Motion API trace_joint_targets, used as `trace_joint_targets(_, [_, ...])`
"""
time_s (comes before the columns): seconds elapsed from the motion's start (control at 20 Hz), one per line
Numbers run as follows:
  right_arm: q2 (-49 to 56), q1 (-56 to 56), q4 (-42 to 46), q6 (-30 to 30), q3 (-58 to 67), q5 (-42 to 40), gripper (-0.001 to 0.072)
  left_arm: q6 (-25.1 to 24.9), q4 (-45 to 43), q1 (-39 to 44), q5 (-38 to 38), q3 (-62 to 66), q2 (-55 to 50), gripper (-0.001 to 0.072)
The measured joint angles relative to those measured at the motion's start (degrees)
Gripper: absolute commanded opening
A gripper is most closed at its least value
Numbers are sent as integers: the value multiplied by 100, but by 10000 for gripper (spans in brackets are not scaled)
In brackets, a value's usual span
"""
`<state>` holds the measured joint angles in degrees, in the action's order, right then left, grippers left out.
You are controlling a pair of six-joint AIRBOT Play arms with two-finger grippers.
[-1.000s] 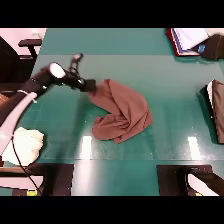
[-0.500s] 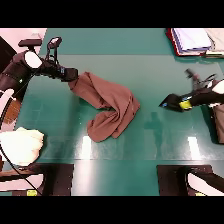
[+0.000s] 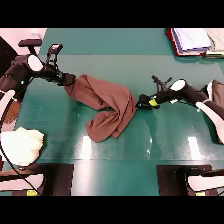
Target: Fold the shirts.
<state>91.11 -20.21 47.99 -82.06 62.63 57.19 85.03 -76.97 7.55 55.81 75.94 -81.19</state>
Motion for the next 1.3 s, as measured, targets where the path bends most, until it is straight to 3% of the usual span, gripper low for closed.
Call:
trace_joint_targets(0.3, [140,136,533,9,1060,164,18,2,-243,0,-4,111,271,22])
trace_joint_targets(0.65, [-1655,1119,1869,11,2990,1034,18,4,-446,0,-457,1097,1976,22])
trace_joint_targets(1.05, [-3554,1556,2205,11,4336,1493,17,7,114,0,-538,1954,3858,22])
trace_joint_targets(1.3, [-3862,1593,2258,11,4760,1663,16,15,304,0,-245,2068,4387,22])
